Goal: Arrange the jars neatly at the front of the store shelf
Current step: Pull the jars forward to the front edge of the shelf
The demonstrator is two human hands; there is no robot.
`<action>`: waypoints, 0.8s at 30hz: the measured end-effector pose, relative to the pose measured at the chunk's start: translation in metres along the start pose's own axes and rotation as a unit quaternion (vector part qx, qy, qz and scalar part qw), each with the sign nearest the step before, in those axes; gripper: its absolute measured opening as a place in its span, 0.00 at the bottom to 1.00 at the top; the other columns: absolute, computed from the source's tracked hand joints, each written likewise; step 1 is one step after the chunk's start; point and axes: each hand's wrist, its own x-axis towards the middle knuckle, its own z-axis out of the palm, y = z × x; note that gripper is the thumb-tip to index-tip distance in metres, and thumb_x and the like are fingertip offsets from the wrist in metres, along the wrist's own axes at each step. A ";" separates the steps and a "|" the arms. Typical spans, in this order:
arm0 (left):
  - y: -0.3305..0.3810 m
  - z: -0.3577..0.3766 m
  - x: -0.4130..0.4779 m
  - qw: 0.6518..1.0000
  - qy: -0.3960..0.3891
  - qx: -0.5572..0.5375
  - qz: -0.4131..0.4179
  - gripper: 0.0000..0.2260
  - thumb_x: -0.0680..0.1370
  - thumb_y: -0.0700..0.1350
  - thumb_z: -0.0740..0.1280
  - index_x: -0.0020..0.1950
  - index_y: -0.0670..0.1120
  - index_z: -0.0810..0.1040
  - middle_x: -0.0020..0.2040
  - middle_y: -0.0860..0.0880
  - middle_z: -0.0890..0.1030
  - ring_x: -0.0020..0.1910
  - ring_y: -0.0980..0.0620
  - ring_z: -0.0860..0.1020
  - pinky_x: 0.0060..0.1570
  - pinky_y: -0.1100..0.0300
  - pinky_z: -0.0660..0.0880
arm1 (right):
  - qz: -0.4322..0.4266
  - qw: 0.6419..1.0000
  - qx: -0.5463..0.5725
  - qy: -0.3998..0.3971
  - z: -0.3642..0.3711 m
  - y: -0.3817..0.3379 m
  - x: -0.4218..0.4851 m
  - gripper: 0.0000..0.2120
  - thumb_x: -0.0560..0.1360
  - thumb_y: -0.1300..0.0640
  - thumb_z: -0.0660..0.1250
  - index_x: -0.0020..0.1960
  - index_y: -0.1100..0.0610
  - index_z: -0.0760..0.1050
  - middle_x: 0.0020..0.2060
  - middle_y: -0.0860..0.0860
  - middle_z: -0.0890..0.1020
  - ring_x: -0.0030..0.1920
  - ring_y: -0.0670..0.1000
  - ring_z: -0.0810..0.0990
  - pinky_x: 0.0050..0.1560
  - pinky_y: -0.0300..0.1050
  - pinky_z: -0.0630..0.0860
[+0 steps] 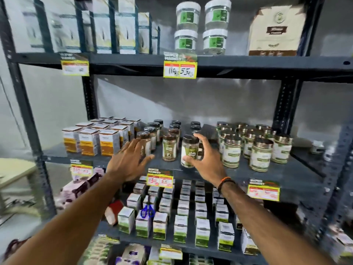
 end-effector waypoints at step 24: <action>-0.065 0.071 0.003 0.997 -0.070 0.028 0.007 0.42 0.78 0.73 0.41 0.78 0.44 0.66 0.76 0.41 0.73 0.73 0.41 0.72 0.71 0.44 0.69 | 0.006 0.998 -0.052 0.032 0.069 0.029 -0.001 0.52 0.69 0.38 0.78 0.83 0.38 0.50 0.71 0.43 0.74 0.62 0.36 0.74 0.59 0.22 0.65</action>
